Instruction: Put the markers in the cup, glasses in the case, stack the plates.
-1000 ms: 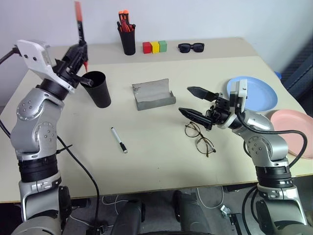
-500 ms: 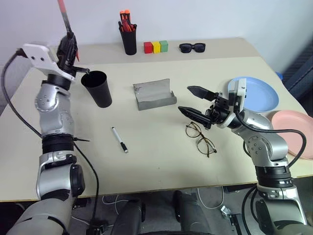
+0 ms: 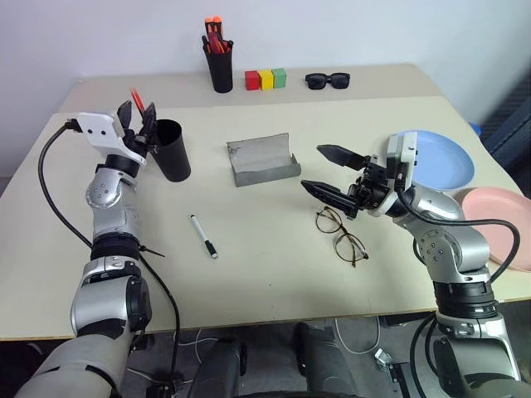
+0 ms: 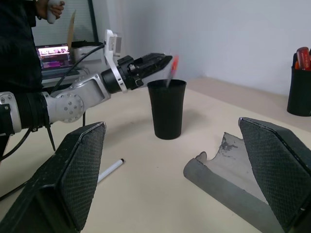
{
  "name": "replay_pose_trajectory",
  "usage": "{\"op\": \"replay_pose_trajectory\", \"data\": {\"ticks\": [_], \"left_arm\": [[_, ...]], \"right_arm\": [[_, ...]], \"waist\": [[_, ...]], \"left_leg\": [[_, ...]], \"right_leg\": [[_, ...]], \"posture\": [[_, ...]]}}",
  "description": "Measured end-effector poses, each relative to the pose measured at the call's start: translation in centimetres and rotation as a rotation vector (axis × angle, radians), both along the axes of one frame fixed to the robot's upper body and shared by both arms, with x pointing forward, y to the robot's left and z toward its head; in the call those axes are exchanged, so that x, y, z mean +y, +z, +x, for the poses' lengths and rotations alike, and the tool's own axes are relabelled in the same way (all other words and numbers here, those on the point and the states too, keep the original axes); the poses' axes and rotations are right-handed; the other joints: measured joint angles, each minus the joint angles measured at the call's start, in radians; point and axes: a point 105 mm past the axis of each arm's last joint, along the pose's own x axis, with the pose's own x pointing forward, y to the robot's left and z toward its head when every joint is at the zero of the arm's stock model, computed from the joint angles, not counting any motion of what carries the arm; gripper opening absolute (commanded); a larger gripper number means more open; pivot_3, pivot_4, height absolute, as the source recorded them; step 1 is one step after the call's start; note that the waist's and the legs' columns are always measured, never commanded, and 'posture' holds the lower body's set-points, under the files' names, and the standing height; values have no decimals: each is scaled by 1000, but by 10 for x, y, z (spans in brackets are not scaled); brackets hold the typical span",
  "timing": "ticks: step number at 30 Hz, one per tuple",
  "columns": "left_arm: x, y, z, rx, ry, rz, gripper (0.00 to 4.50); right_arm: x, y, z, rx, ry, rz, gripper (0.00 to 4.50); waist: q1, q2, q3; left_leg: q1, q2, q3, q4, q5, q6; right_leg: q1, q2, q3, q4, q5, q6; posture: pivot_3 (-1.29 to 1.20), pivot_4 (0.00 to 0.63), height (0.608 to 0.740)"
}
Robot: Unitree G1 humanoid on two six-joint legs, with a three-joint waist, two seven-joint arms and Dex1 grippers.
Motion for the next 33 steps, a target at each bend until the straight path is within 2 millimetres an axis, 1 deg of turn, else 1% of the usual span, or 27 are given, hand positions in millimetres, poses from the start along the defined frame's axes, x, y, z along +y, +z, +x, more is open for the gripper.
{"op": "replay_pose_trajectory", "data": {"ticks": [1, 6, 9, 11, 12, 14, 15, 17, 18, 20, 22, 24, 27, 30, 33], "left_arm": [[0, 1, 0, -4, -3, 3, 4409], [-4, 3, -1, -11, -30, 12, 4409], [-10, 16, -5, -37, -90, -6, 4409], [-17, 26, -15, -41, -158, -10, 4409], [-22, 29, -20, -21, -189, 11, 4409], [-31, 29, -34, 66, -233, 95, 4409], [-34, 27, -42, 148, -249, 120, 4409], [-43, 30, -56, 275, -280, 96, 4409], [-48, 28, -66, 364, -294, 69, 4409], [-55, 16, -79, 502, -309, 35, 4409], [-58, -7, -90, 661, -302, -12, 4409], [-61, -28, -97, 772, -266, -102, 4409], [-66, -51, -106, 881, -183, -128, 4409], [-80, -70, -113, 978, -195, -192, 4409], [-87, -79, -118, 1036, -201, -241, 4409]], "right_arm": [[0, 0, 0, 0, -1, -1, 4500], [0, -1, 1, -2, -6, -7, 4500], [1, 0, 1, -9, -8, -9, 4500], [2, 1, 1, -14, -5, -6, 4500], [2, 2, 1, -15, -3, -6, 4500], [2, 2, 1, -19, -3, -8, 4500], [2, 2, 1, -19, -2, -9, 4500], [0, 2, 1, -20, -9, -9, 4500], [1, 2, 1, -21, -4, -10, 4500], [1, 2, 1, -21, 1, -12, 4500], [1, 0, 1, -18, 4, -12, 4500], [1, -1, 2, -10, 5, -6, 4500], [5, -3, 1, -6, 17, 2, 4500], [8, -4, 1, -4, 26, 4, 4500], [9, -4, 1, -3, 29, 3, 4500]], "waist": [[0, 0, 0], [-1, 0, 0], [-1, 0, 0], [-4, 0, 0], [-7, 0, 0], [-11, 0, 0], [-14, 0, 0], [-16, 1, 1], [-16, 1, 1], [-17, 1, 1], [-20, 1, 1], [-22, 1, 1], [-23, 1, 1], [-21, 1, 0], [-18, 0, 0]], "left_leg": [[0, 0, 0, 0, 0, 0], [0, 0, 0, 0, 0, 0], [0, 0, 0, 0, 0, 0], [0, 0, 0, 0, 0, 1], [0, 0, 0, 0, -1, 1], [0, 0, 0, 0, -1, 1], [-1, 1, -1, -1, -1, 2], [-1, 1, -2, -1, -1, 2], [0, 1, -3, 0, -1, 2], [1, 0, -4, 0, -1, 2], [1, 0, -4, 0, -1, 2], [1, 0, -4, 0, -1, 1], [1, 0, -4, 0, 0, 1], [1, 0, -3, 0, 0, 0], [1, 0, -3, 0, 0, 0]], "right_leg": [[0, 0, 0, 0, 0, 0], [0, 0, 0, 0, 0, 0], [0, 0, 0, 0, 0, 0], [0, 0, 0, 1, 0, 0], [-1, 0, 0, 1, 0, 0], [-2, 0, 1, 2, 0, 0], [-2, 0, 1, 2, 0, 0], [-2, 0, 0, 3, 0, 0], [-1, 0, 0, 3, 0, 0], [0, 0, 0, 3, 0, 0], [0, 1, 0, 3, 0, 0], [0, 1, 0, 3, 0, 0], [0, 1, 0, 3, 0, 0], [0, 1, 0, 3, 0, 0], [0, 1, 0, 2, 0, 0]], "posture": [[0, 150, 740], [0, 150, 740], [0, 150, 740], [0, 150, 740], [0, 150, 740], [0, 150, 740], [0, 150, 740], [0, 150, 740], [0, 150, 740], [0, 150, 740], [0, 150, 740], [0, 150, 740], [0, 150, 740], [0, 150, 740], [0, 150, 740]]}}
